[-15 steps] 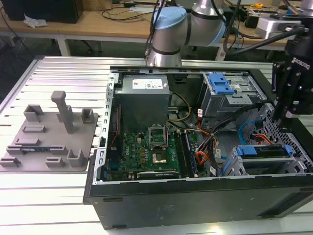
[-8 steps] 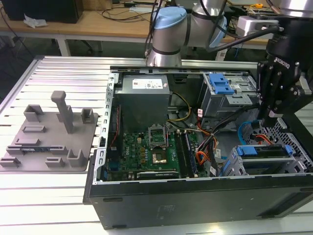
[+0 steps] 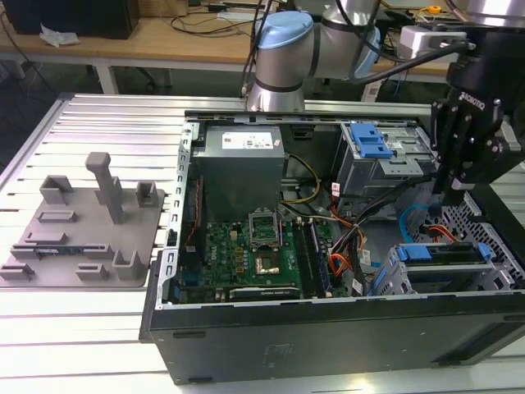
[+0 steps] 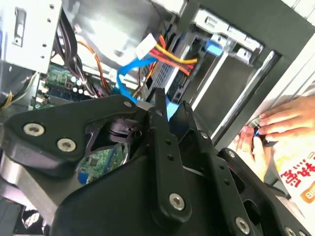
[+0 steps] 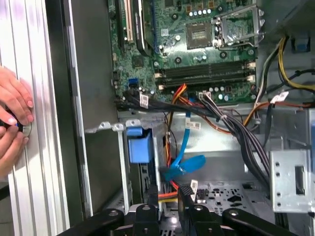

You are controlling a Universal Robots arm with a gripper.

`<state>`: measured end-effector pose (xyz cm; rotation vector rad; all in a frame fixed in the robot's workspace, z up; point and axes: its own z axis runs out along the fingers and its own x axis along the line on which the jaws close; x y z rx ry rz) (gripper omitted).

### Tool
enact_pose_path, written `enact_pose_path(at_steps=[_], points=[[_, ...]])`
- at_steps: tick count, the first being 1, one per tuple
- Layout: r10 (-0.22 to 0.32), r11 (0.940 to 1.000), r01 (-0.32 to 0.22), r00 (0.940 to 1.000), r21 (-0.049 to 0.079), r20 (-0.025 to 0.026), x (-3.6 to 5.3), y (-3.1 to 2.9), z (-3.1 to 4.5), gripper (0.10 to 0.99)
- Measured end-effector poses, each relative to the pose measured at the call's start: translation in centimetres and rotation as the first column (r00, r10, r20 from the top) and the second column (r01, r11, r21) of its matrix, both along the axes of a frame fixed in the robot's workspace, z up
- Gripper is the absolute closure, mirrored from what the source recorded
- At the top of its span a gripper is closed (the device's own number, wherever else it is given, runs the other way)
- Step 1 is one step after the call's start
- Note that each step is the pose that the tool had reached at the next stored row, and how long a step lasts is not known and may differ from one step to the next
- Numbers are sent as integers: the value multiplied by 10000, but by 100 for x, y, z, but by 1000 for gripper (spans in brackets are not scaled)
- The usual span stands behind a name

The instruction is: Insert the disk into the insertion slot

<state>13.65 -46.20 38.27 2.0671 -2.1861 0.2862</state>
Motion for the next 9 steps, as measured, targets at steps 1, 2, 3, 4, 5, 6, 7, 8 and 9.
enact_pose_path(at_steps=[1,2,3,4,5,6,7,8,9], points=[[0,10000,0,10000,-18,1,-1,4,0,784],[2,10000,-2,10000,-27,26,-12,6,0,784],[8,10000,-7,10000,-56,87,-23,6,-3,784],[14,9999,-13,9999,-104,161,-34,7,-4,784],[21,9999,-18,9998,-142,210,-42,7,-5,784],[37,9997,-30,9996,-252,293,-67,7,-6,784],[53,9994,-43,9995,-354,300,-93,7,-7,784],[78,9990,-65,9995,-442,299,-123,7,-10,784],[114,9984,-97,9995,-551,299,-168,6,-17,784]])
